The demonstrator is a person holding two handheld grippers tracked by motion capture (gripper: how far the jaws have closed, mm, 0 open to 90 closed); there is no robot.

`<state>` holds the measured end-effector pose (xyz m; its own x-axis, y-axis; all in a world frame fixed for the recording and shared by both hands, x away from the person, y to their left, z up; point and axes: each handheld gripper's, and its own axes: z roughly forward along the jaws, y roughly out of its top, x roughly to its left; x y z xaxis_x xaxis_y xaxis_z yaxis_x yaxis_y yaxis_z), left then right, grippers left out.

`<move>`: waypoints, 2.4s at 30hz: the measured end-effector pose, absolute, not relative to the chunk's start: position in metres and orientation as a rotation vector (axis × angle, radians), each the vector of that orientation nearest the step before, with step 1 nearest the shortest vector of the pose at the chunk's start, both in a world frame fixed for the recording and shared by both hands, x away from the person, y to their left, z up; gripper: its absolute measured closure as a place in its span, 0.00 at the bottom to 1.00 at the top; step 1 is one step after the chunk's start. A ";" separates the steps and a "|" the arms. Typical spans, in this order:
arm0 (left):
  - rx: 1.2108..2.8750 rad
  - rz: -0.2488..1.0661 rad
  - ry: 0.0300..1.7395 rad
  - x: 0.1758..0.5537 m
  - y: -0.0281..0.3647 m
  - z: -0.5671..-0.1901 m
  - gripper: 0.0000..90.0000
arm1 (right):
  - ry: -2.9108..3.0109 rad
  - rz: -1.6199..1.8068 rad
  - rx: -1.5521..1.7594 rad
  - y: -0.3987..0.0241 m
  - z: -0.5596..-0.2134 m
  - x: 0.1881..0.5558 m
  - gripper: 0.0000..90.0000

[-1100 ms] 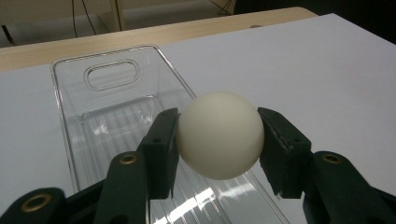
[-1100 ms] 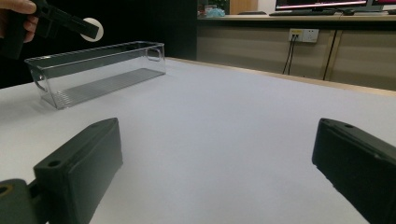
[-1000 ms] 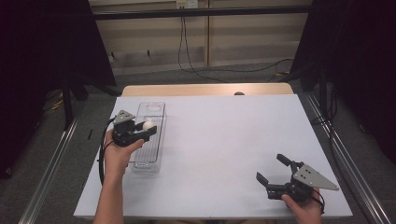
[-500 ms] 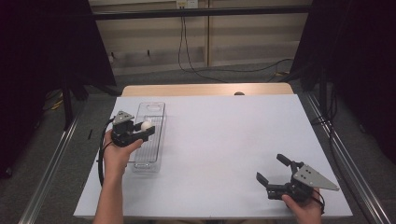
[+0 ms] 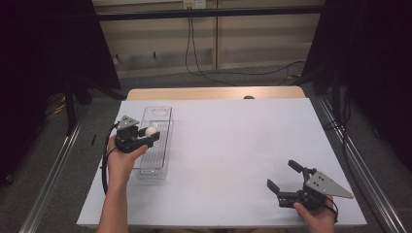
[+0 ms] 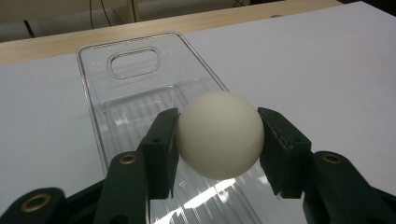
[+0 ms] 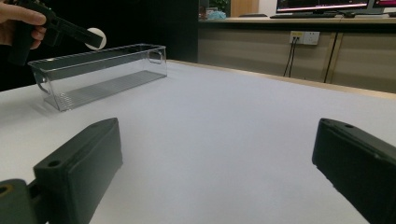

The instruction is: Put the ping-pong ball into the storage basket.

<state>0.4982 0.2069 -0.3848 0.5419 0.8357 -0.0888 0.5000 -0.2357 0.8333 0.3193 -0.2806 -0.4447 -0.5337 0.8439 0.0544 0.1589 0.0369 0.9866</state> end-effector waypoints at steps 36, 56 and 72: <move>1.919 0.473 1.113 0.501 0.209 -0.393 0.56 | 1.752 1.543 1.015 -0.279 -0.445 0.320 0.02; 1.903 0.473 1.120 0.501 0.211 -0.392 0.53 | 1.749 1.545 1.021 -0.279 -0.445 0.320 0.01; 1.868 0.480 1.117 0.496 0.211 -0.387 0.39 | 1.748 1.547 1.019 -0.278 -0.445 0.321 0.02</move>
